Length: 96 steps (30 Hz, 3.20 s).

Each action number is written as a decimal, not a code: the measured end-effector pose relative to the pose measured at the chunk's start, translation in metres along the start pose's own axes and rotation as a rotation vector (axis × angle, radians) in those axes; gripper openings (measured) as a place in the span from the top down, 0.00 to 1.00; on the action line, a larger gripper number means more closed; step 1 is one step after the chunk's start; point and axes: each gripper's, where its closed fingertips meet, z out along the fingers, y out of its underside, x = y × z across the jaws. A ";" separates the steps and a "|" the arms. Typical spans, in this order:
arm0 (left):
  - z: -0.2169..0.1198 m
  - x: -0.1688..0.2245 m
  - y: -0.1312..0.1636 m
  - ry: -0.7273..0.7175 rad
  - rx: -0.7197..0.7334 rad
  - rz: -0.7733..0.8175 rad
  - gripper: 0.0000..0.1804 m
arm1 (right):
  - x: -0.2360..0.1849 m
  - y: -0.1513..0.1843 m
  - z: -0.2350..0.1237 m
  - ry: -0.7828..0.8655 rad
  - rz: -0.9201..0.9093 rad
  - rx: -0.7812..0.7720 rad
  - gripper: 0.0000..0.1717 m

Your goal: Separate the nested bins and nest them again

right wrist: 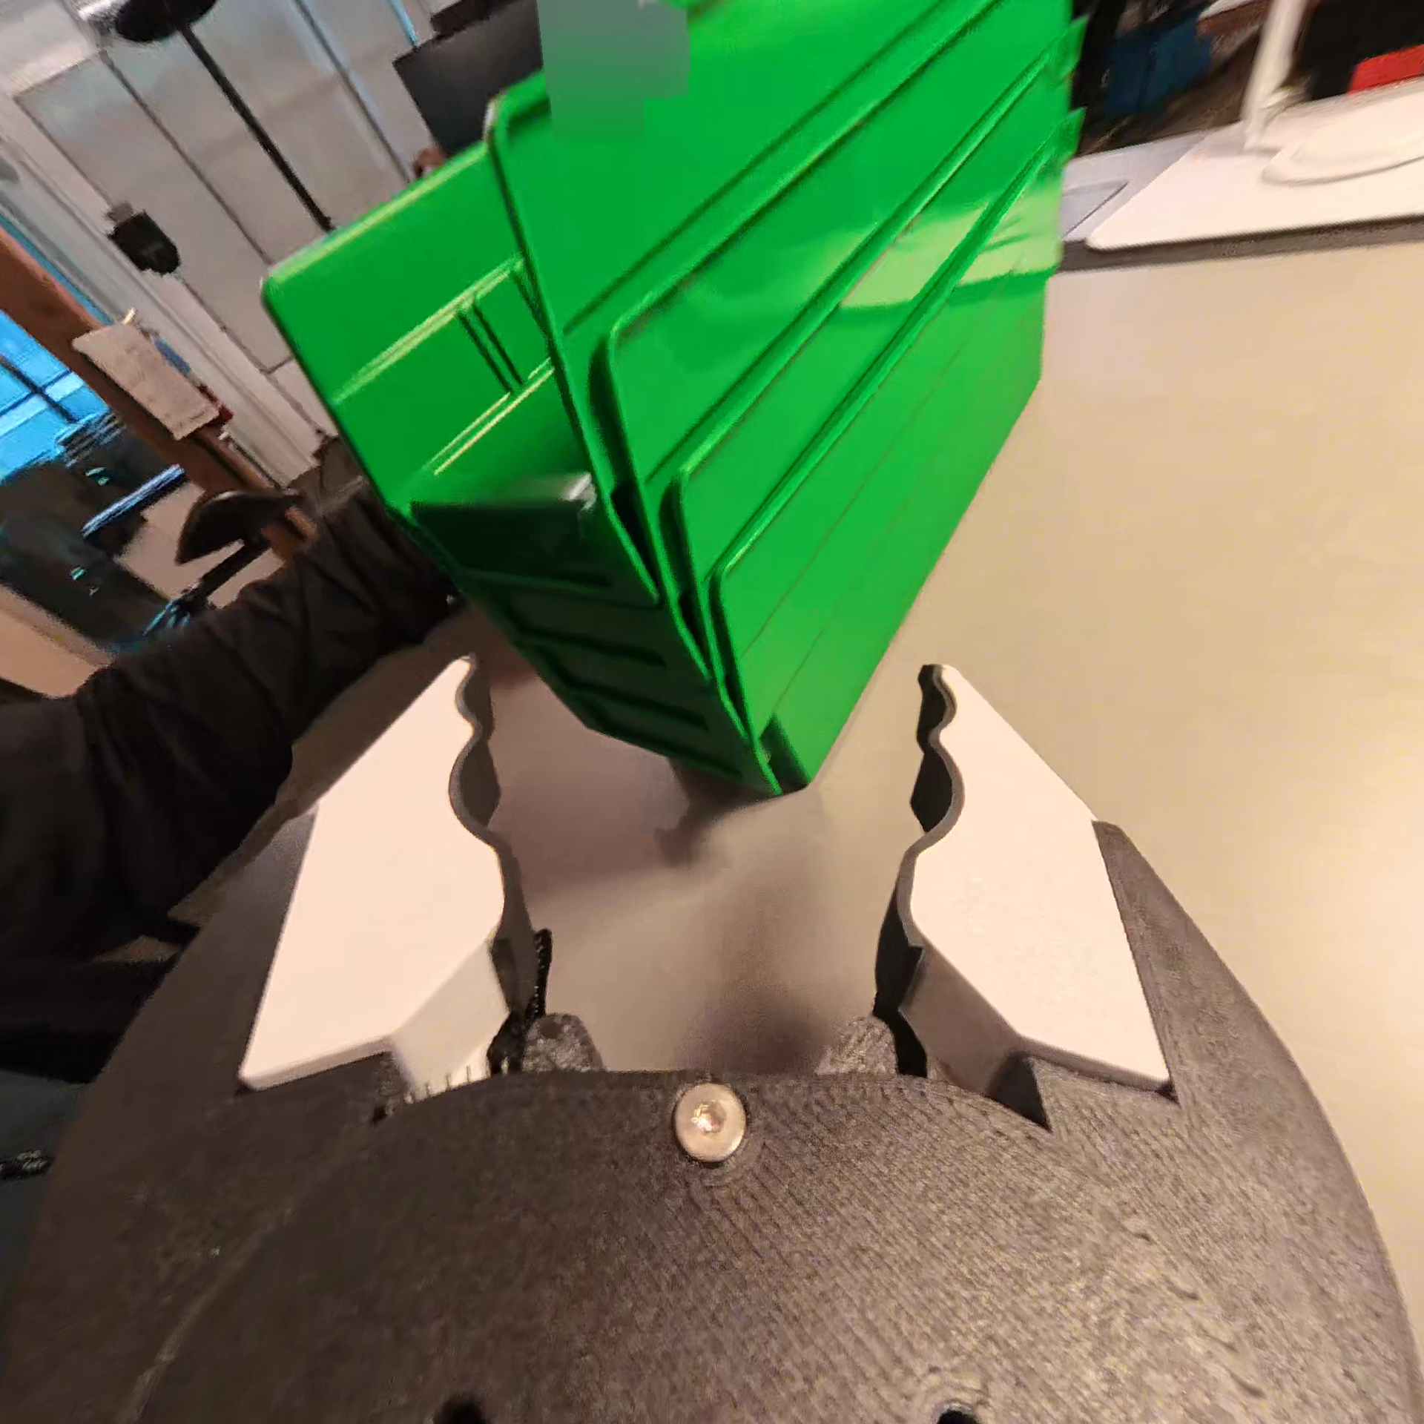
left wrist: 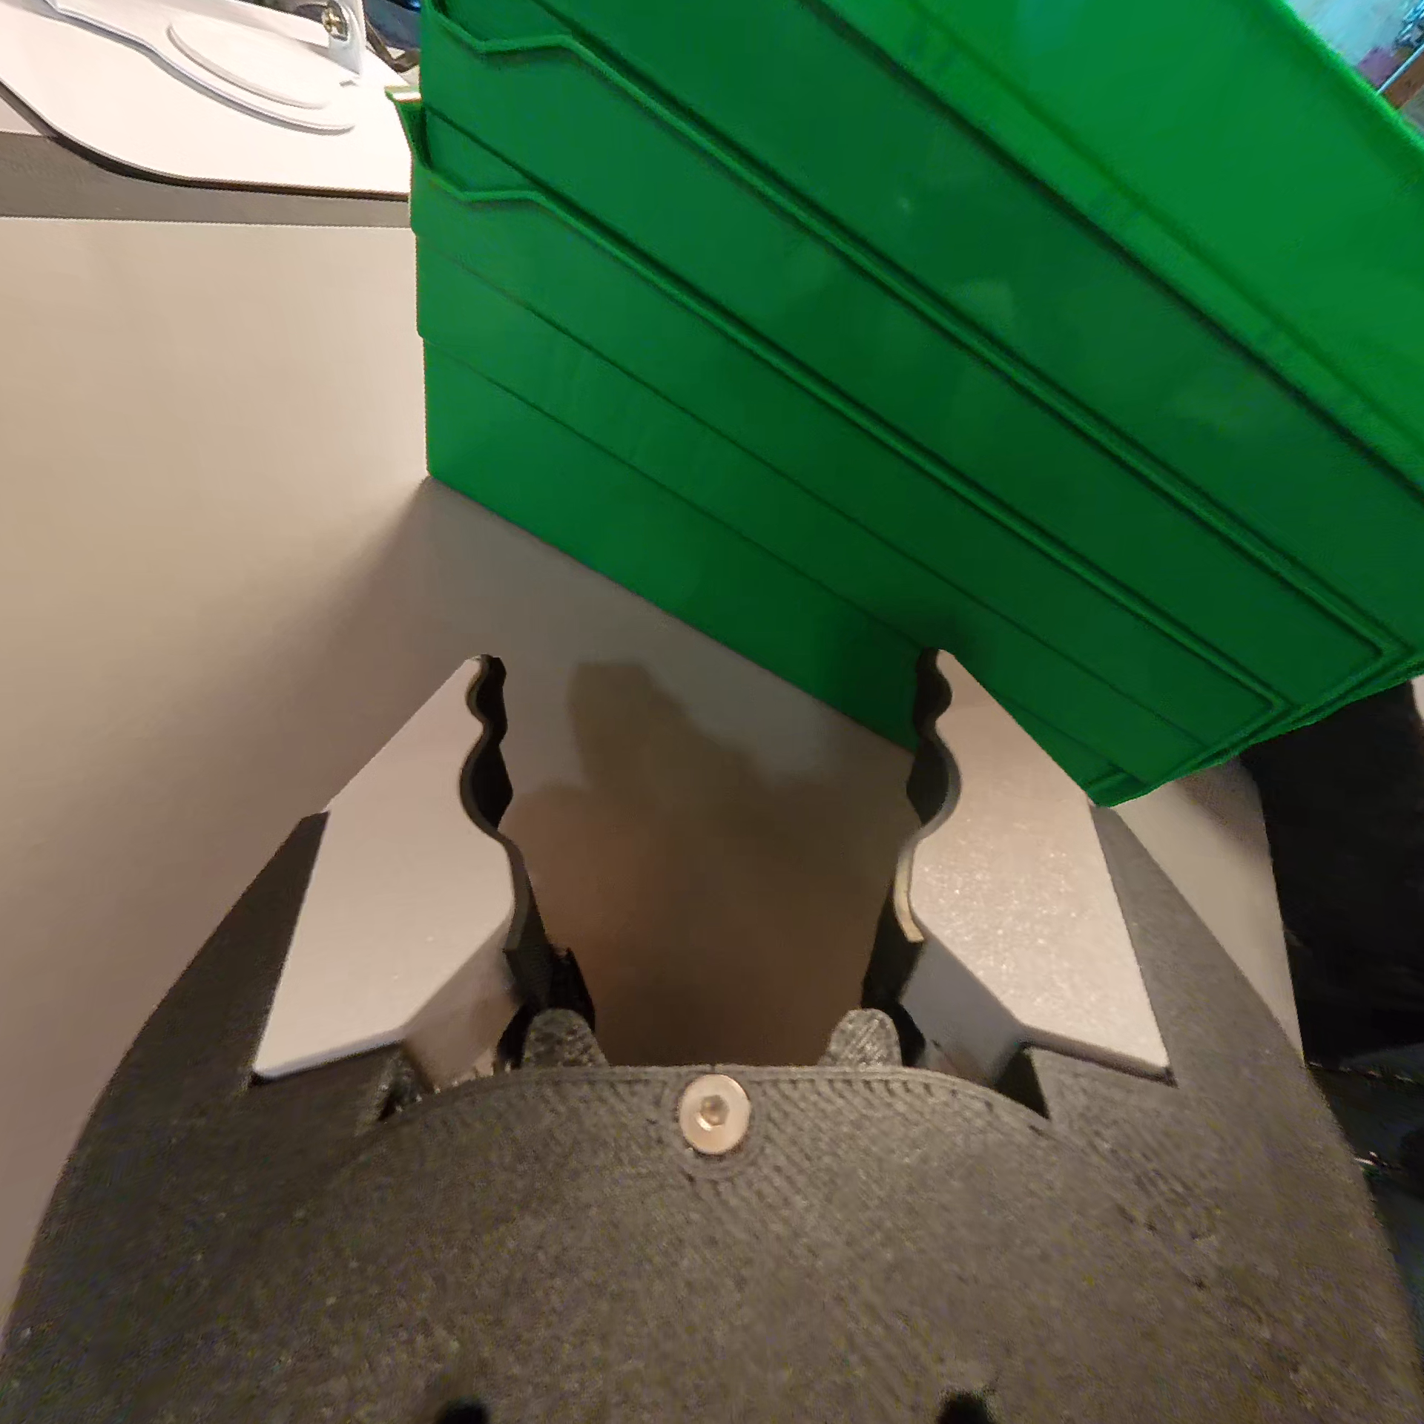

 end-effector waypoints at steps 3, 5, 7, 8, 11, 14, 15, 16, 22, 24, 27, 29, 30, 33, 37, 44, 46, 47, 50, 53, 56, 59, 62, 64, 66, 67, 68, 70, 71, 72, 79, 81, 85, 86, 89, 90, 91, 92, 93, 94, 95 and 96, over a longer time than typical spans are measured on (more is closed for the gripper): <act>-0.001 0.003 -0.001 0.020 0.006 0.001 0.41 | -0.025 0.013 0.018 -0.108 0.010 -0.033 0.40; -0.003 0.003 -0.002 0.026 0.016 -0.004 0.41 | -0.033 0.015 0.022 -0.114 -0.027 -0.036 0.41; -0.004 0.002 -0.003 0.033 0.024 -0.017 0.41 | -0.046 0.019 0.023 -0.186 -0.026 -0.053 0.45; -0.004 0.002 -0.003 0.035 0.028 -0.026 0.41 | -0.052 0.020 0.023 -0.227 -0.018 -0.054 0.48; -0.007 -0.001 -0.006 0.037 0.051 -0.052 0.41 | -0.053 0.016 0.019 -0.260 0.022 -0.026 0.51; -0.009 -0.002 -0.008 0.039 0.065 -0.064 0.41 | -0.048 0.011 0.016 -0.242 0.050 0.008 0.50; -0.009 -0.002 -0.008 0.037 0.069 -0.063 0.41 | -0.048 0.011 0.016 -0.239 0.046 0.012 0.50; -0.009 -0.002 -0.009 0.033 0.072 -0.061 0.41 | -0.048 0.011 0.015 -0.235 0.040 0.013 0.50; -0.014 -0.003 -0.009 -0.031 0.075 -0.043 0.37 | -0.043 0.008 0.013 -0.213 0.062 0.042 0.50; -0.019 -0.004 -0.016 -0.073 0.090 -0.080 0.37 | -0.042 0.007 0.013 -0.208 0.065 0.045 0.50; -0.030 0.002 -0.038 -0.109 0.125 -0.170 0.38 | -0.040 0.007 0.013 -0.195 0.075 0.050 0.50; -0.036 0.014 -0.058 -0.107 0.140 -0.200 0.39 | -0.041 0.008 0.013 -0.202 0.075 0.041 0.50; -0.038 0.021 -0.068 -0.113 0.139 -0.196 0.39 | -0.042 0.009 0.013 -0.207 0.075 0.038 0.50; -0.039 0.044 -0.096 -0.167 0.103 -0.118 0.39 | -0.044 0.010 0.012 -0.224 0.081 0.034 0.50; -0.021 0.076 -0.120 -0.247 0.052 -0.025 0.38 | -0.048 0.009 0.006 -0.260 0.098 0.045 0.50; 0.016 0.088 -0.108 -0.404 -0.160 0.117 0.29 | -0.051 0.007 0.001 -0.284 0.107 0.067 0.51; 0.024 0.089 -0.109 -0.420 -0.191 0.135 0.27 | -0.053 0.007 -0.002 -0.295 0.113 0.071 0.51; 0.027 0.090 -0.109 -0.430 -0.210 0.145 0.27 | -0.054 0.007 -0.003 -0.302 0.115 0.074 0.51; 0.036 0.089 -0.111 -0.486 -0.251 0.191 0.24 | -0.054 0.005 -0.006 -0.313 0.124 0.088 0.51; 0.045 0.090 -0.110 -0.539 -0.298 0.253 0.17 | -0.054 0.005 -0.006 -0.314 0.128 0.090 0.51; 0.053 0.091 -0.110 -0.533 -0.310 0.304 0.15 | -0.055 0.005 -0.006 -0.315 0.120 0.091 0.51; 0.056 0.092 -0.110 -0.475 -0.325 0.321 0.15 | -0.056 0.005 -0.008 -0.320 0.122 0.094 0.51; 0.062 0.092 -0.112 -0.399 -0.341 0.374 0.16 | -0.056 0.004 -0.008 -0.325 0.123 0.099 0.51; 0.068 0.093 -0.113 -0.328 -0.364 0.416 0.16 | -0.057 0.005 -0.008 -0.325 0.124 0.094 0.51; 0.072 0.095 -0.114 -0.268 -0.404 0.448 0.16 | -0.057 0.006 -0.007 -0.324 0.123 0.089 0.51; 0.072 0.094 -0.113 -0.262 -0.433 0.445 0.16 | -0.057 0.006 -0.007 -0.323 0.123 0.088 0.51; 0.070 0.092 -0.113 -0.285 -0.468 0.422 0.15 | -0.056 0.006 -0.007 -0.323 0.123 0.089 0.51; 0.065 0.088 -0.118 -0.366 -0.500 0.372 0.16 | -0.056 0.005 -0.008 -0.321 0.123 0.097 0.51; 0.063 0.088 -0.124 -0.404 -0.489 0.376 0.16 | -0.056 0.004 -0.008 -0.321 0.125 0.100 0.51; 0.062 0.088 -0.129 -0.437 -0.477 0.387 0.17 | -0.056 0.004 -0.008 -0.321 0.127 0.100 0.51; 0.075 0.096 -0.135 -0.535 -0.414 0.273 0.17 | -0.055 0.004 -0.008 -0.324 0.132 0.099 0.51; 0.079 0.091 -0.134 -0.573 -0.428 0.295 0.19 | -0.055 0.003 -0.009 -0.326 0.135 0.104 0.51; 0.082 0.078 -0.113 -0.607 -0.549 0.319 0.25 | -0.055 0.002 -0.011 -0.331 0.135 0.115 0.51; 0.083 0.077 -0.112 -0.602 -0.557 0.314 0.25 | -0.056 0.002 -0.011 -0.335 0.139 0.117 0.52; 0.081 0.076 -0.113 -0.604 -0.570 0.330 0.29 | -0.056 0.001 -0.013 -0.344 0.148 0.123 0.52; 0.080 0.076 -0.114 -0.604 -0.570 0.334 0.30 | -0.056 0.001 -0.013 -0.346 0.149 0.123 0.52; 0.080 0.076 -0.114 -0.603 -0.569 0.341 0.31 | -0.056 0.001 -0.013 -0.348 0.149 0.122 0.52; 0.079 0.076 -0.114 -0.602 -0.570 0.345 0.32 | -0.057 0.001 -0.013 -0.348 0.148 0.122 0.52; 0.079 0.076 -0.115 -0.602 -0.571 0.348 0.34 | -0.057 0.001 -0.013 -0.348 0.148 0.122 0.52; 0.078 0.076 -0.115 -0.602 -0.570 0.352 0.35 | -0.057 0.001 -0.013 -0.349 0.149 0.122 0.52; 0.078 0.076 -0.116 -0.604 -0.566 0.355 0.36 | -0.057 0.001 -0.013 -0.349 0.150 0.123 0.52; 0.078 0.076 -0.116 -0.606 -0.561 0.359 0.36 | -0.056 0.001 -0.013 -0.349 0.150 0.124 0.52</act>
